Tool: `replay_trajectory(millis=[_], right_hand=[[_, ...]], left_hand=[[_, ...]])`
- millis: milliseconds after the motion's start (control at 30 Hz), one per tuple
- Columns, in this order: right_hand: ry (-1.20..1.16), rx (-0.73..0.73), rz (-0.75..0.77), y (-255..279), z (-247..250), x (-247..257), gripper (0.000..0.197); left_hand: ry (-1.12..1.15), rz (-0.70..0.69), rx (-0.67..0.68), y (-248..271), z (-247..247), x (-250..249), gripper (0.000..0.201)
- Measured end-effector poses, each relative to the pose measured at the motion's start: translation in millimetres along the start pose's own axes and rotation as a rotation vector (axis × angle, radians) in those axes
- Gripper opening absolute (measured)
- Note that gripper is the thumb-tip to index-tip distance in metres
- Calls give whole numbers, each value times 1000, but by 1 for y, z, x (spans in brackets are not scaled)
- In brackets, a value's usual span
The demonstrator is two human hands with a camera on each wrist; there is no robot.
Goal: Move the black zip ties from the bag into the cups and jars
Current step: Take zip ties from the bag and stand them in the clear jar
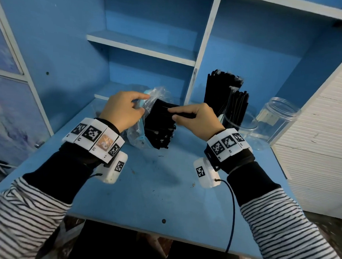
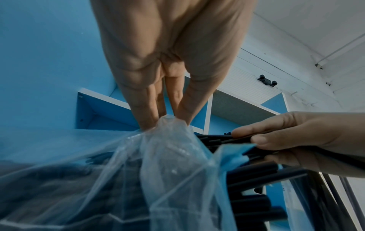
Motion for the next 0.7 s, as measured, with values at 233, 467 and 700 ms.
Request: replay_trajectory(millis=[233,467,700], right_hand=[[-10,26,-3,24,31,5,25],[117,26,17,44,65,14,23],[188,46,35,68,90,25,24]], left_hand=[[-53,-125,-94,7,-6,-6,41],[-209,-561,130,25,-40,-53,70],[-360,-699,108,20,-81,-81,67]])
Point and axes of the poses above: each hand's wrist, its own y-axis away from the middle knuckle, its own z-axis out of the back of the hand, x = y × z, the point moved 1 cm from there along -y, towards the middle knuckle, and after that the axes turned 4 degrees about -x, right-handed, at the moved point
